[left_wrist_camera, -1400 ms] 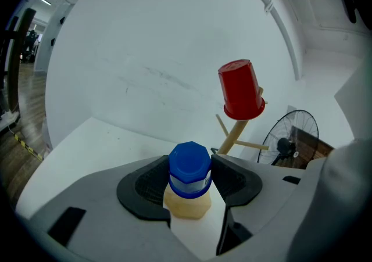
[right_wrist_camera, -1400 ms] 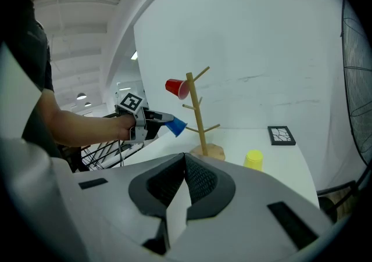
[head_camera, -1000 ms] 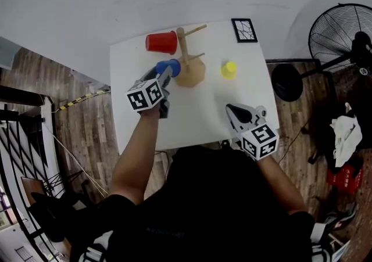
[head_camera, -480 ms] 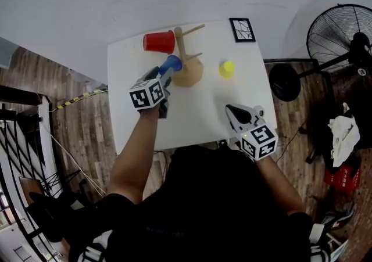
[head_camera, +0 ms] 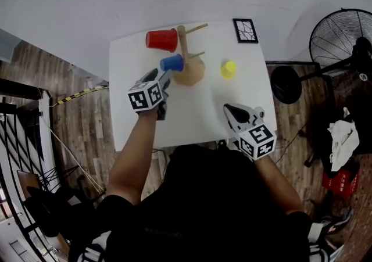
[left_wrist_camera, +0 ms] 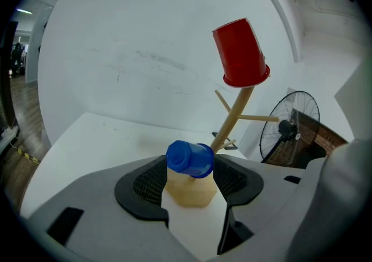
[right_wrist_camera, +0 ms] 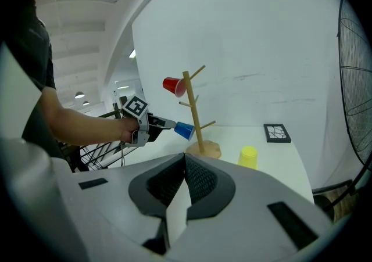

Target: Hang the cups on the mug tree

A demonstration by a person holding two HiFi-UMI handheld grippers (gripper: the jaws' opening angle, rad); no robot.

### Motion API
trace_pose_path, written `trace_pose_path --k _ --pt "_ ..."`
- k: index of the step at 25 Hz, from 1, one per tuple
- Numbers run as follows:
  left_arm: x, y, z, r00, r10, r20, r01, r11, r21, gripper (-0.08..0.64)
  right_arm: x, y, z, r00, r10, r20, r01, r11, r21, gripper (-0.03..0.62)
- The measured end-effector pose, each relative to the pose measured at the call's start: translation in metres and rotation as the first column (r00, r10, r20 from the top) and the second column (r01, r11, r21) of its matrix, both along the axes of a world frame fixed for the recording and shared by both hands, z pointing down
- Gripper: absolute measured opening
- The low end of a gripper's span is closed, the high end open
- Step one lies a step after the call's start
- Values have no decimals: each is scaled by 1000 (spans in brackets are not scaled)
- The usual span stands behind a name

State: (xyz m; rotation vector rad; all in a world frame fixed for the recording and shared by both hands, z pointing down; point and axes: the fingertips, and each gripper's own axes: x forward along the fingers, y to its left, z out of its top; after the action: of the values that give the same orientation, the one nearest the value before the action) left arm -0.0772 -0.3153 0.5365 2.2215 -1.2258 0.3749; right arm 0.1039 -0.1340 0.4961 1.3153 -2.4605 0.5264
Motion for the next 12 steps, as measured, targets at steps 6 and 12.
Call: trace_pose_path --k 6,12 --pt "-8 8 -4 1000 -20 -12 21 1000 7 256 0 -4 0 1000 -11 7 11 1000 4 6" --pt "-11 23 -6 999 -41 -17 41 999 9 252 2 -10 -4 999 -30 18 30 999 17 6"
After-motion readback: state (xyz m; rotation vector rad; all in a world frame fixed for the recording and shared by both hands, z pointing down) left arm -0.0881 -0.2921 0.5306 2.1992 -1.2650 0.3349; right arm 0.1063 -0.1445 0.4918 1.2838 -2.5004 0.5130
